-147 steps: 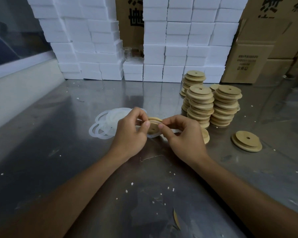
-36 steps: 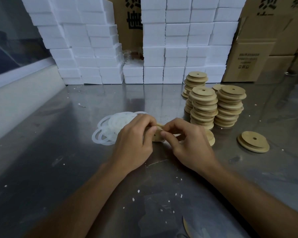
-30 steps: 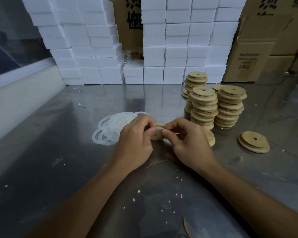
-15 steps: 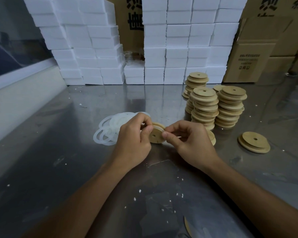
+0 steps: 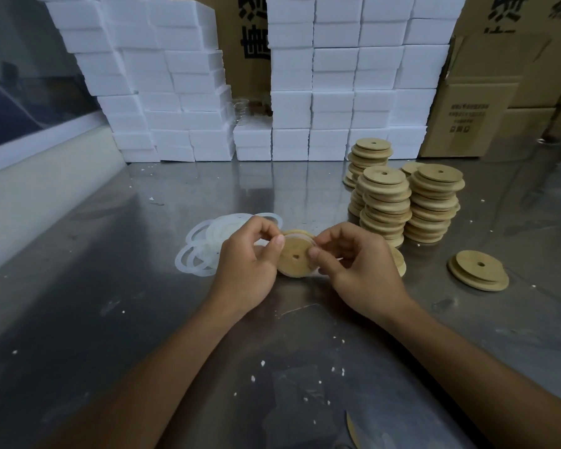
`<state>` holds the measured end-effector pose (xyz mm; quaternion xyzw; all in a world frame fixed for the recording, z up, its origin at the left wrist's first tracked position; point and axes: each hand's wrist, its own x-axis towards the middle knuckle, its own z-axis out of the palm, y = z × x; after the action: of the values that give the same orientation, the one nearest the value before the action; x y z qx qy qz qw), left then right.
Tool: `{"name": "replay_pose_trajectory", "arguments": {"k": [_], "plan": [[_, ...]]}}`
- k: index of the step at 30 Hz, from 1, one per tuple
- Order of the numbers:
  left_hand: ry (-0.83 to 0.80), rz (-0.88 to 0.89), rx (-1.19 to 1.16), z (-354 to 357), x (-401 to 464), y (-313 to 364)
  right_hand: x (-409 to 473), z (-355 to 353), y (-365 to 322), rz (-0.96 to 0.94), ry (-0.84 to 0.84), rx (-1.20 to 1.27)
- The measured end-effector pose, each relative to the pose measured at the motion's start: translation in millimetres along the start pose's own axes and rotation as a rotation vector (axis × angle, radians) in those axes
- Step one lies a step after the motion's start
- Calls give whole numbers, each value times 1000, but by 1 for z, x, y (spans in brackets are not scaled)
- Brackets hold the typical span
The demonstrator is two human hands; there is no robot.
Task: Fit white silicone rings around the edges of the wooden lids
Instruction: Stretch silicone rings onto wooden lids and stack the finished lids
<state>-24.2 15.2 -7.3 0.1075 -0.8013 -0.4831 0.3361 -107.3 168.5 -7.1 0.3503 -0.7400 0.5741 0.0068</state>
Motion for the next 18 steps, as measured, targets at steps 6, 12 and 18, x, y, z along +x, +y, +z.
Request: {"name": "replay_pose_trajectory", "arguments": {"k": [6, 12, 18], "plan": [[-71, 93, 168, 0, 0, 6, 1, -3, 1, -52, 132, -12], [-71, -141, -33, -4, 2, -1, 2, 0, 2, 23, 27, 68], [-82, -151, -93, -4, 2, 3, 3, -1, 3, 75, 56, 166]]}}
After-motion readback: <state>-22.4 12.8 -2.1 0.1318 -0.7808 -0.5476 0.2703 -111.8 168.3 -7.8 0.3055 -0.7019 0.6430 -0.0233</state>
